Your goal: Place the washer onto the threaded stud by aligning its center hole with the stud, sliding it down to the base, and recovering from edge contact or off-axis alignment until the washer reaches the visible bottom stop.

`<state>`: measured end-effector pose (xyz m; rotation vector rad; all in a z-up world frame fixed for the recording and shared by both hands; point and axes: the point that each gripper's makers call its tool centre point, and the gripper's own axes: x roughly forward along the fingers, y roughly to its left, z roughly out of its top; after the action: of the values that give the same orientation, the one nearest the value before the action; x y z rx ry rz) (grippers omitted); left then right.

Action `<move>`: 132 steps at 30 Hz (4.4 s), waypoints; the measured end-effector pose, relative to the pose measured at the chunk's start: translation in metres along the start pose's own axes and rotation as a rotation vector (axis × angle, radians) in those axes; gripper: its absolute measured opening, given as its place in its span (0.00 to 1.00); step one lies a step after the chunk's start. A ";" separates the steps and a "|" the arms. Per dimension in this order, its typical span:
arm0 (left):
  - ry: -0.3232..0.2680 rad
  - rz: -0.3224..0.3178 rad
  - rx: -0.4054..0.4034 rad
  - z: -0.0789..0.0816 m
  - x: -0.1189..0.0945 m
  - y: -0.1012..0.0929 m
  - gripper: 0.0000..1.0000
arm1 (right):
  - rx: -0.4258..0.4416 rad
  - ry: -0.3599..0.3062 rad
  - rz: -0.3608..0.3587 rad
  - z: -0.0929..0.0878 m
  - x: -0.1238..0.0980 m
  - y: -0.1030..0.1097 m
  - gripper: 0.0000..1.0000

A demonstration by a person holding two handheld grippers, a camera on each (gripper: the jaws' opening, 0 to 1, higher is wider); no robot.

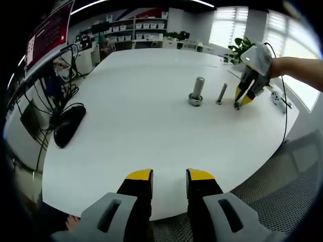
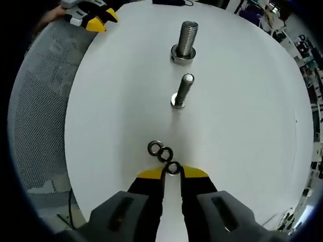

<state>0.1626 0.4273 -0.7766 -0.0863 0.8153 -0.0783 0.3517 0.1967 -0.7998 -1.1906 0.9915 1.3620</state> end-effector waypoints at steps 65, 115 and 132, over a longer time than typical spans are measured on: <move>-0.023 -0.007 -0.009 0.004 0.000 0.000 0.24 | 0.088 -0.145 -0.024 0.090 -0.027 -0.006 0.14; -0.029 -0.010 -0.015 0.004 0.000 0.000 0.24 | -0.047 -0.066 0.047 0.030 -0.010 0.014 0.17; -0.029 -0.009 -0.016 0.004 0.000 0.001 0.24 | -0.205 0.006 0.069 0.015 0.003 0.011 0.18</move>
<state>0.1659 0.4280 -0.7736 -0.1060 0.7867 -0.0792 0.3388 0.2107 -0.8002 -1.3223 0.9207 1.5439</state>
